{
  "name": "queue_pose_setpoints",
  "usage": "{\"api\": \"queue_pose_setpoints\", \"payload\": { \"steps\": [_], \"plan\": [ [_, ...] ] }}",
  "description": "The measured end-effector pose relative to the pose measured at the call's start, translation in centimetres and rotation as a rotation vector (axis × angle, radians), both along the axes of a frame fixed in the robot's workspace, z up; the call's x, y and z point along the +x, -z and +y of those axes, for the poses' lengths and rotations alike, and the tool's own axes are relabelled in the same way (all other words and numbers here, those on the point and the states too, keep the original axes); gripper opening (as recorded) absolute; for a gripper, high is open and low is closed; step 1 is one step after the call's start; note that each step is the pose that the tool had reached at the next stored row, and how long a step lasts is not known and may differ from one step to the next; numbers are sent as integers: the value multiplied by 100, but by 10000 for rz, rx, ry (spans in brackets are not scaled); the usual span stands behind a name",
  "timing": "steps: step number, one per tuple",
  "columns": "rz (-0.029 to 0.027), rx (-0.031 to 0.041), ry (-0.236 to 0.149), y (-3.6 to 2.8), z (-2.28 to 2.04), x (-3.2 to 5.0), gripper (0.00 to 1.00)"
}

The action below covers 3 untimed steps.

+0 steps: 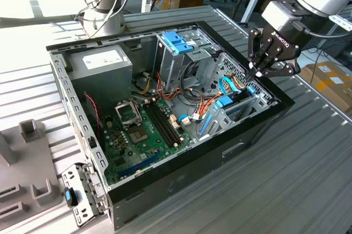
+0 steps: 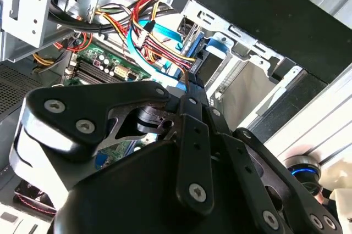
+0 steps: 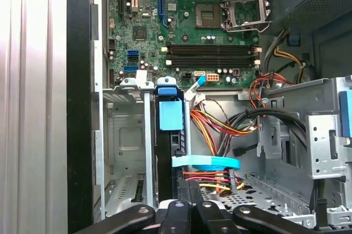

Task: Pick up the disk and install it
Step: 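Insert the second disk wire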

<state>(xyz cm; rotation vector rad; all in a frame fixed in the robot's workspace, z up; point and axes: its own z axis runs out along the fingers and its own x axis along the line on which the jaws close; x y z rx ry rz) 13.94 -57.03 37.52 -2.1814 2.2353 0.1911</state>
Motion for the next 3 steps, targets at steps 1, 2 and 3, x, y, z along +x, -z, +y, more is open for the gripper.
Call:
{"api": "queue_pose_setpoints", "payload": {
  "steps": [1, 2, 3],
  "plan": [
    [0, 1, 0, 0, 0, 0, 11],
    [0, 1, 0, -1, 0, 0, 11],
    [0, 2, 0, 0, 0, 0, 11]
  ]
}}
